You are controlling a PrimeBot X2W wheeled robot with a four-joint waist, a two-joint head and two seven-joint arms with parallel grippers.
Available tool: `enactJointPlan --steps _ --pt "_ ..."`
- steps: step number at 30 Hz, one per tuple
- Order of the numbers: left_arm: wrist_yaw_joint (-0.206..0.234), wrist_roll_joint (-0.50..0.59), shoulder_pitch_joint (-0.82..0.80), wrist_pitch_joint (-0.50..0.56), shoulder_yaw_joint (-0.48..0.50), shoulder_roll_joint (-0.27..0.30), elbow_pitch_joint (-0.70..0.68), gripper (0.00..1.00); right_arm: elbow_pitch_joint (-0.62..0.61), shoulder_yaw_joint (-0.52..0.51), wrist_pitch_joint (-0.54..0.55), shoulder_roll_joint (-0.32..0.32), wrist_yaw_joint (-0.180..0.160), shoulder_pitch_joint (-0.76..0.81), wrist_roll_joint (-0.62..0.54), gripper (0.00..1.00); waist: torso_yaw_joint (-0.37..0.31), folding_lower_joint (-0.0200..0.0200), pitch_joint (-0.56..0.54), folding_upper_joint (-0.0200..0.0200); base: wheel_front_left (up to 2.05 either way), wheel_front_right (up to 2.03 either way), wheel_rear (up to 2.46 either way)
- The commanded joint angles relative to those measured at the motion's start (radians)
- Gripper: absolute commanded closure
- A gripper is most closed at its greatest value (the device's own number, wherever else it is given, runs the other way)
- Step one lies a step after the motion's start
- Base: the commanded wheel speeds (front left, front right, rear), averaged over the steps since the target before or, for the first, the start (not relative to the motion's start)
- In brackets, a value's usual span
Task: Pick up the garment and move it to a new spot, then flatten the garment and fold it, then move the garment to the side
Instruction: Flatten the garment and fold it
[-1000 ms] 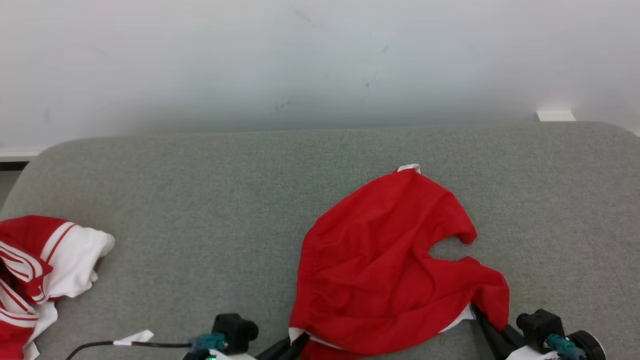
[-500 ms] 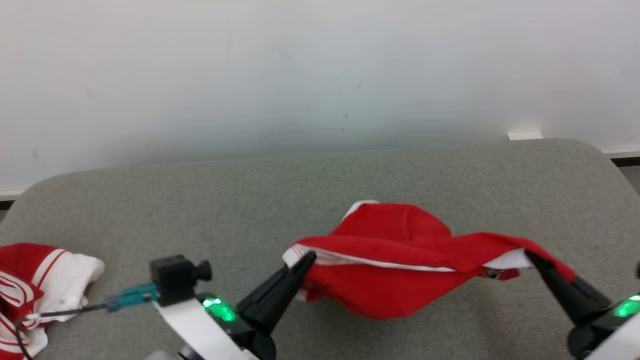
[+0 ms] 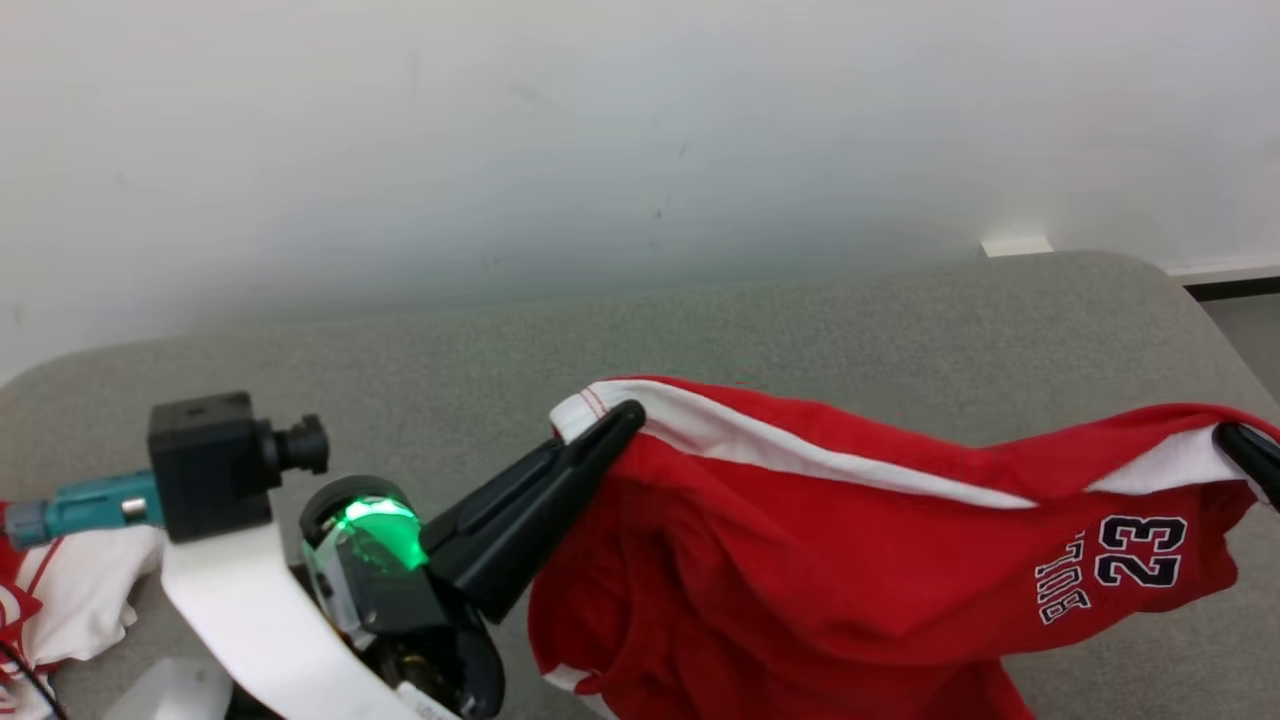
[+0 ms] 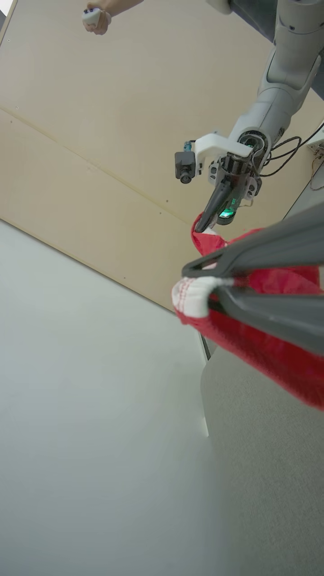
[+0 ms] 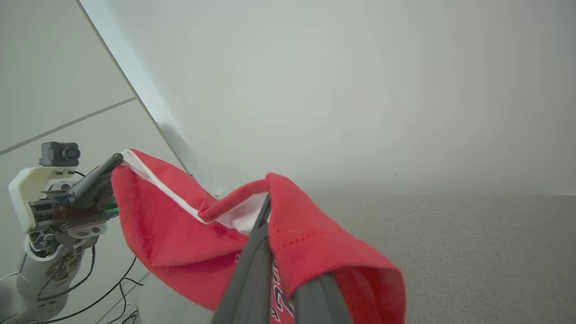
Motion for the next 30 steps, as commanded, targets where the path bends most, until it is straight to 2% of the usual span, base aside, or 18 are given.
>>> enactJointPlan --steps 1,6,8,10,13,17,19,21,22,24,26,28,30 --pt "0.009 -0.008 -0.031 0.017 -0.002 0.010 -0.007 1.00 -0.011 -0.016 0.010 -0.023 -0.002 0.012 0.023 1.00 0.002 0.0000 0.027 -0.0001 0.00 0.00 0.00" --pt "0.044 0.057 -0.194 0.098 -0.011 0.018 0.084 1.00 0.024 -0.064 0.053 -0.085 -0.002 -0.070 0.059 1.00 0.018 0.0000 0.162 -0.0001 0.00 0.00 0.00" --pt "0.044 0.099 -0.297 0.125 -0.025 0.006 0.167 1.00 0.060 -0.056 0.071 -0.084 -0.002 -0.152 0.046 1.00 0.031 0.0000 0.223 -0.0001 0.00 0.00 0.00" --pt "0.048 0.167 -0.421 0.136 -0.038 -0.016 0.275 1.00 0.117 -0.035 0.081 -0.057 -0.002 -0.262 0.025 1.00 0.041 0.0000 0.283 -0.0001 0.00 0.00 0.00" --pt "0.035 0.249 -0.606 0.111 -0.058 -0.090 0.456 1.00 0.233 0.027 0.096 0.034 -0.002 -0.495 -0.045 1.00 0.049 0.0000 0.364 -0.0001 0.00 0.00 0.00" --pt "0.022 0.367 -0.833 -0.021 -0.046 -0.187 0.716 1.00 0.489 0.132 0.085 0.281 -0.003 -0.878 -0.251 1.00 0.044 0.0000 0.441 -0.0001 0.00 0.00 0.00" --pt "0.009 0.418 -0.924 -0.130 -0.033 -0.235 0.842 1.00 0.617 0.165 0.062 0.413 -0.003 -1.033 -0.353 1.00 0.036 0.0000 0.466 -0.0001 0.00 0.00 0.00" --pt "0.004 0.471 -0.996 -0.241 -0.032 -0.274 0.952 1.00 0.725 0.183 0.026 0.514 -0.003 -1.155 -0.439 1.00 0.029 0.0000 0.491 -0.0001 0.00 0.00 0.00" --pt "0.004 0.471 -0.996 -0.241 -0.032 -0.274 0.952 1.00 0.725 0.183 0.026 0.514 -0.003 -1.155 -0.439 1.00 0.029 0.0000 0.491 -0.0001 0.00 0.00 0.00" --pt "-0.013 0.507 -1.031 -0.336 -0.038 -0.310 1.050 1.00 0.789 0.215 -0.015 0.596 -0.003 -1.221 -0.500 1.00 0.021 0.0000 0.513 -0.0001 0.00 0.00 0.00" --pt "-0.037 0.537 -1.043 -0.405 -0.046 -0.328 1.130 1.00 0.821 0.246 -0.064 0.641 -0.003 -1.241 -0.522 1.00 0.013 0.0000 0.525 -0.0001 0.00 0.00 0.00" --pt "-0.062 0.534 -1.009 -0.431 -0.032 -0.361 1.185 1.00 0.826 0.283 -0.109 0.648 -0.003 -1.210 -0.524 1.00 0.012 0.0000 0.528 -0.0001 0.00 0.00 0.00" --pt "-0.091 0.533 -0.946 -0.439 0.003 -0.389 1.208 1.00 0.809 0.331 -0.153 0.629 -0.003 -1.139 -0.516 1.00 0.017 0.0000 0.523 -0.0001 0.00 0.00 0.00"
